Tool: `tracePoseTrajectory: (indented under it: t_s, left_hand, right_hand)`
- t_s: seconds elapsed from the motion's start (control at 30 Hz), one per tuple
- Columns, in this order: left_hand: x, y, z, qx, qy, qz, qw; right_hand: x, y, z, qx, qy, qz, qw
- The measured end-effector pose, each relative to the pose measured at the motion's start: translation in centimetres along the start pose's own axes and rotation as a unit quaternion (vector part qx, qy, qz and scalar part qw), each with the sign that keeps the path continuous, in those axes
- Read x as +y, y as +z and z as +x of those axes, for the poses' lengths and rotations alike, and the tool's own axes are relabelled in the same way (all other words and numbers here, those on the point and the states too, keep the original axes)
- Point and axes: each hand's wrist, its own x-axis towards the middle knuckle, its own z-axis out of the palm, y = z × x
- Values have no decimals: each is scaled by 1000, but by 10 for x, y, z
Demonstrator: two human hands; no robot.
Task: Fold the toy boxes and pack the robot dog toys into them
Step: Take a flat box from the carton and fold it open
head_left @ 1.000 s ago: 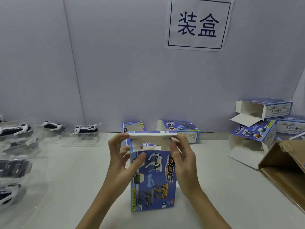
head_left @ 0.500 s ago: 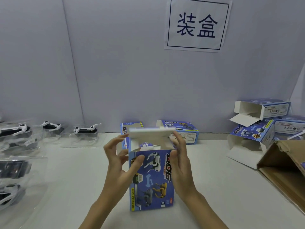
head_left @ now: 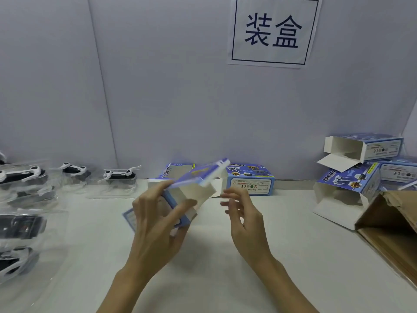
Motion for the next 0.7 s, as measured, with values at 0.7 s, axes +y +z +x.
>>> tracePoseTrajectory:
  t_s: [0.7]
  left_hand:
    - [29,30,-35,-307,92,101,942]
  right_hand:
    - [-14,34,25,-144,-69,-275,948]
